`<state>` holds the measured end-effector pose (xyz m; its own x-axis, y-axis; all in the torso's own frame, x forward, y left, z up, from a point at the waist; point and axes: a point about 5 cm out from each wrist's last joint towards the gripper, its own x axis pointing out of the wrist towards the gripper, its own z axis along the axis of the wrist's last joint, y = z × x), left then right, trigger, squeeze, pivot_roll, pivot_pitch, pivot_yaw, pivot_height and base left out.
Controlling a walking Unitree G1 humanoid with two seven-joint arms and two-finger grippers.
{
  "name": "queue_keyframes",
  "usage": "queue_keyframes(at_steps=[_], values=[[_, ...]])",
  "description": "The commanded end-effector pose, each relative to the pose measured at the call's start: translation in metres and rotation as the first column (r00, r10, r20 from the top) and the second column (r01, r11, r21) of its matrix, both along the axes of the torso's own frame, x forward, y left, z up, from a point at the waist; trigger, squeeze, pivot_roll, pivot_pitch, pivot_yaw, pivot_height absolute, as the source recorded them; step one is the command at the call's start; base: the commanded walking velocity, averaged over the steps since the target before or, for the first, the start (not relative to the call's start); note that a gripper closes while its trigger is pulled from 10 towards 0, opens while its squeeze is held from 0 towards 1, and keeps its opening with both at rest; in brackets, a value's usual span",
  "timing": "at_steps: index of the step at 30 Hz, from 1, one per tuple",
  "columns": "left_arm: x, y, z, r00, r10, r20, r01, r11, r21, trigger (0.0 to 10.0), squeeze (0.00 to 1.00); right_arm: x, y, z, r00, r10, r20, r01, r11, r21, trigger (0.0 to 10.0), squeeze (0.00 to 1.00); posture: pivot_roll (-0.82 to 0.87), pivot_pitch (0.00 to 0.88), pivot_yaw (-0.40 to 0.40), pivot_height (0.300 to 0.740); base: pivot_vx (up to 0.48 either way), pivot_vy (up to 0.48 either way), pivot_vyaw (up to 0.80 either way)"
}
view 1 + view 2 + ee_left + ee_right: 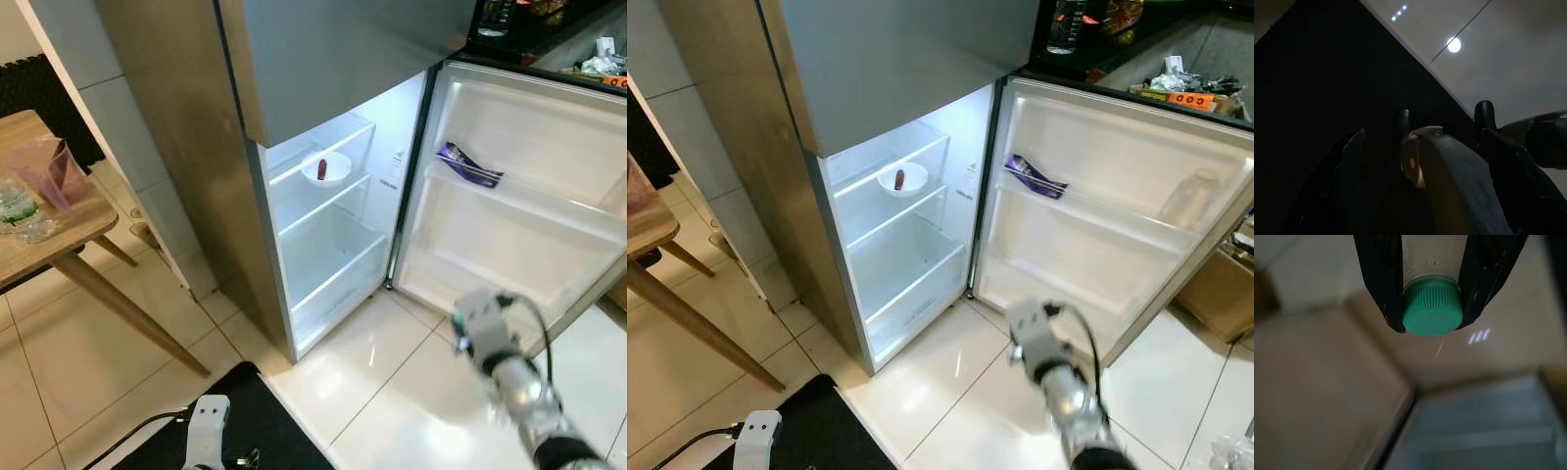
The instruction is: Restocking fridge
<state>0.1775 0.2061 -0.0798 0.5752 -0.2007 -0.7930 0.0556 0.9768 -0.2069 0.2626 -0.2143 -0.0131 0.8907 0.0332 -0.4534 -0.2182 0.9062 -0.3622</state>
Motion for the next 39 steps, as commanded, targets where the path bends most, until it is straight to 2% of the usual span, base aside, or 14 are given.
queue_keyframes(at_steps=[1, 5, 6, 9, 12, 22, 30, 39], values=[[-0.006, -0.002, -0.003, 1.000, -0.004, -0.026, 0.004, 1.000, -0.001, 10.0, 0.00, -0.018, -0.005, -0.017, 0.995, -0.039, -0.096, 0.038, 0.999, -0.008, 10.0, 0.00, -0.07, 0.069, -0.001, 0.740, 0.000, 0.000, 0.00], [-0.006, -0.002, -0.004, 1.000, -0.002, -0.026, 0.002, 1.000, 0.000, 10.0, 0.00, -0.058, -0.011, -0.046, 0.959, -0.094, -0.266, 0.097, 0.995, -0.005, 10.0, 0.00, -0.07, 0.069, -0.004, 0.740, 0.000, 0.000, 0.00], [-0.006, -0.002, -0.004, 1.000, -0.002, -0.026, 0.002, 1.000, 0.000, 10.0, 0.00, -0.058, -0.011, -0.046, 0.959, -0.094, -0.266, 0.097, 0.995, -0.005, 10.0, 0.00, -0.07, 0.069, -0.004, 0.740, 0.000, 0.000, 0.00], [-0.007, -0.002, -0.004, 1.000, -0.001, -0.029, 0.001, 1.000, -0.001, 10.0, 0.00, -0.084, -0.015, -0.060, 0.929, -0.120, -0.351, 0.119, 0.993, -0.024, 10.0, 0.00, -0.07, 0.072, -0.003, 0.740, 0.000, 0.000, 0.00], [-0.008, -0.003, -0.004, 1.000, -0.005, -0.030, 0.005, 1.000, -0.003, 10.0, 0.00, -0.096, -0.017, -0.065, 0.912, -0.134, -0.388, 0.134, 0.991, -0.028, 10.0, 0.00, -0.08, 0.075, 0.000, 0.740, 0.000, 0.000, 0.00], [-0.006, -0.004, -0.004, 1.000, -0.009, -0.026, 0.009, 1.000, -0.003, 10.0, 0.00, -0.115, -0.019, -0.074, 0.880, -0.159, -0.448, 0.157, 0.987, -0.043, 10.0, 0.00, -0.08, 0.074, 0.002, 0.740, 0.000, 0.000, 0.00], [-0.006, -0.004, -0.004, 1.000, -0.012, -0.027, 0.012, 1.000, 0.001, 10.0, 0.00, -0.122, -0.020, -0.077, 0.862, -0.178, -0.474, 0.177, 0.983, -0.046, 10.0, 0.00, -0.08, 0.070, 0.005, 0.740, 0.000, 0.000, 0.00], [-0.006, -0.005, -0.004, 1.000, -0.012, -0.027, 0.012, 1.000, 0.001, 10.0, 0.00, -0.128, -0.020, -0.080, 0.836, -0.205, -0.509, 0.212, 0.976, -0.044, 10.0, 0.00, -0.08, 0.066, 0.005, 0.740, 0.000, 0.000, -0.71]])
